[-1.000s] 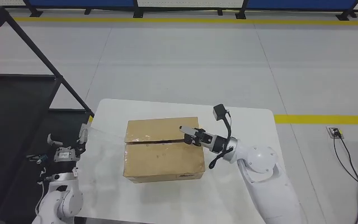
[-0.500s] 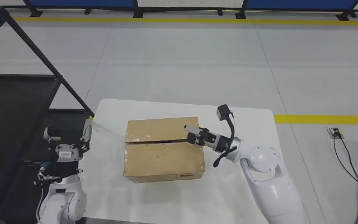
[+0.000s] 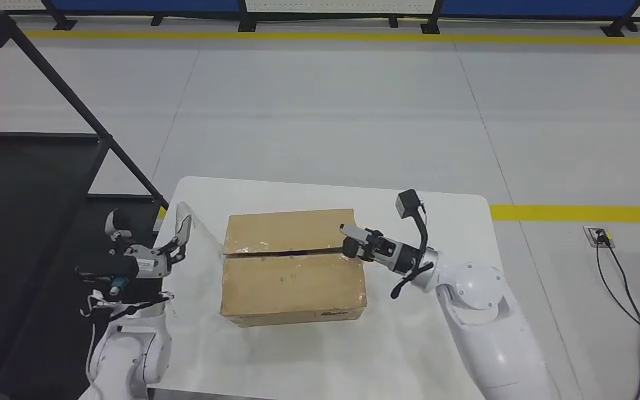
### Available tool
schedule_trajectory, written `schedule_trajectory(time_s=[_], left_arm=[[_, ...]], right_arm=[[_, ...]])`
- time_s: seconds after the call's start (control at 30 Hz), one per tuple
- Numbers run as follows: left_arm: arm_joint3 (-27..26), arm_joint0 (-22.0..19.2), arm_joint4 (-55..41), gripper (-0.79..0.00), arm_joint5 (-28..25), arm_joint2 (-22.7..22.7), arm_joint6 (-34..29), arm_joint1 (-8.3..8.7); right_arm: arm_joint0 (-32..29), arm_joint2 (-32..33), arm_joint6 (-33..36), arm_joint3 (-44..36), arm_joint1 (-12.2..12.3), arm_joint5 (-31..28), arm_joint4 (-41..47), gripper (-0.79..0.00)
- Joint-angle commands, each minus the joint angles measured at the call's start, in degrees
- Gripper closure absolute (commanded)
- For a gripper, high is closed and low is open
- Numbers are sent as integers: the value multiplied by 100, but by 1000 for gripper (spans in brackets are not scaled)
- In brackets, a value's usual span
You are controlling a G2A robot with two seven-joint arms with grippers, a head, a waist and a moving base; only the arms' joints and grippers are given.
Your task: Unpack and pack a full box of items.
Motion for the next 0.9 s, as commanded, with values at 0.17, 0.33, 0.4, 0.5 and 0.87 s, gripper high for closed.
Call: schedule_trajectory(time_s=[0.17, 0.33, 0.4, 0.5, 0.87], left_arm=[[-191, 121, 535, -785, -228, 114, 196, 5], [-314, 224, 1038, -785, -565, 303, 395, 16], [-332, 239, 1128, -785, -609, 370, 431, 13], [-350, 287, 1193, -785, -619, 424, 480, 6], [551, 1287, 1107, -785, -955, -839, 1357, 135]], right_arm=[[51, -14, 7, 84, 37, -34, 83, -785], [82, -29, 18, 110, 66, -62, 149, -785], [88, -38, 14, 117, 74, -65, 159, -785], [81, -37, -8, 125, 92, -69, 179, -785], [95, 16, -32, 163, 164, -47, 275, -785]])
